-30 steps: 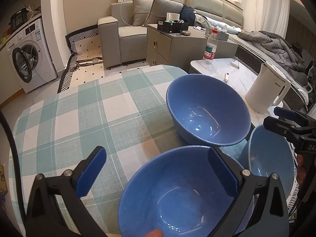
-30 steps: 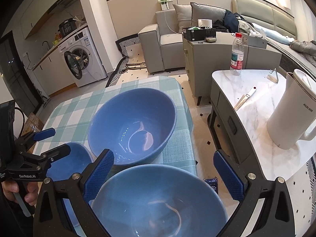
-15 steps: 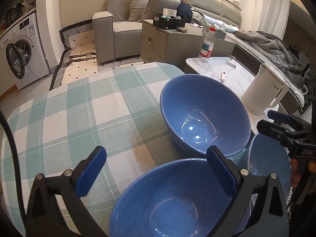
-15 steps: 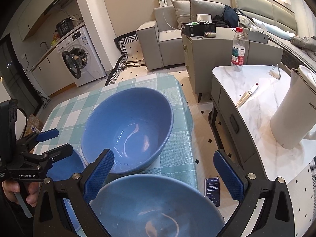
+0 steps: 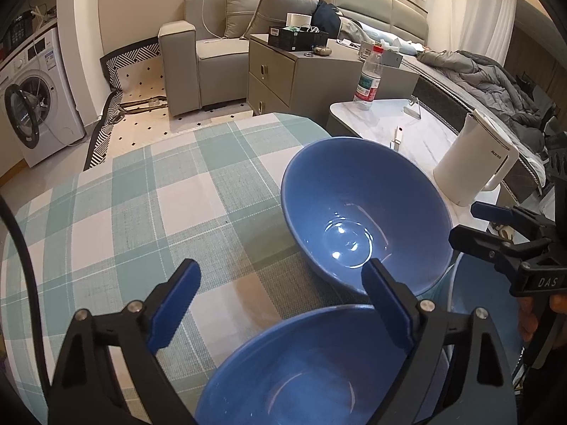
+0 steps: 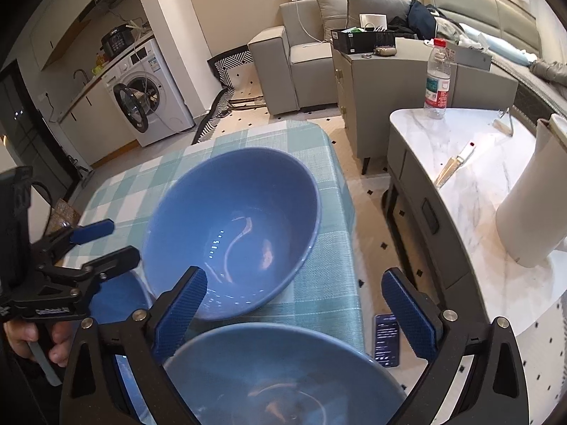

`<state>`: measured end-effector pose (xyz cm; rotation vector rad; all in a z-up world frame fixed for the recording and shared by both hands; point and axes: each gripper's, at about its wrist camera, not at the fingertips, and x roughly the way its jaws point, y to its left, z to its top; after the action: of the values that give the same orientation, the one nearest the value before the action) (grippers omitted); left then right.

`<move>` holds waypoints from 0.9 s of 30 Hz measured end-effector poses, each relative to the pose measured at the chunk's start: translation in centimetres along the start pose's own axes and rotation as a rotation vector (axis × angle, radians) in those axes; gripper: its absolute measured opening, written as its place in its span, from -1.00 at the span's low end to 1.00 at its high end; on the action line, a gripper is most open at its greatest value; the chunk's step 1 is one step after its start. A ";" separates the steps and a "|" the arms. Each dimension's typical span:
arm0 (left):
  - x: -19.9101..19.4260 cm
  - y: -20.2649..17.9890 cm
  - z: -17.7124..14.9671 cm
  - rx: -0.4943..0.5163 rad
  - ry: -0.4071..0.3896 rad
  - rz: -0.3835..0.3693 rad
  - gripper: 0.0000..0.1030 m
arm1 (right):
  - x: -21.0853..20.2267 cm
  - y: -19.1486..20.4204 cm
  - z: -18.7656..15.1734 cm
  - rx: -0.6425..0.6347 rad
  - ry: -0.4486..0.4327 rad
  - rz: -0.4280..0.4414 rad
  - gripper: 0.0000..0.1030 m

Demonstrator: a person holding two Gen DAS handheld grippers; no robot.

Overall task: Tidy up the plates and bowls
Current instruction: 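Close both tools on opposite rims of the blue bowl and lift it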

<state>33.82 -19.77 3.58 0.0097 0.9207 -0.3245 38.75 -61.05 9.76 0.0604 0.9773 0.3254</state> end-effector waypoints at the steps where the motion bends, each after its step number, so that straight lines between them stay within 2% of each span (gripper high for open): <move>1: 0.1 0.1 0.1 -0.007 0.003 -0.008 0.73 | 0.0 0.1 0.2 -0.002 0.003 -0.002 0.91; 5: 0.6 0.5 0.5 -0.029 0.012 -0.018 0.63 | 0.3 0.3 0.7 -0.012 0.015 -0.031 0.61; 7: 0.8 0.4 0.5 -0.021 0.011 -0.011 0.61 | 0.6 0.4 0.8 -0.013 0.023 -0.030 0.57; 9: 1.2 0.2 0.5 -0.010 0.024 -0.010 0.41 | 1.0 0.5 0.8 -0.013 0.041 -0.023 0.42; 11: 1.6 0.1 0.5 -0.002 0.042 -0.012 0.24 | 1.4 0.5 0.8 -0.014 0.052 -0.024 0.35; 18: 2.1 -0.5 0.9 0.023 0.062 -0.019 0.10 | 2.0 0.5 0.8 -0.016 0.063 -0.019 0.14; 27: 3.3 -0.7 1.3 0.012 0.098 -0.041 -0.19 | 2.1 0.6 0.8 -0.030 0.061 -0.022 -0.15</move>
<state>36.49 -21.52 1.87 0.0180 1.0171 -0.3703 40.32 -59.79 8.65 0.0126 1.0330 0.3226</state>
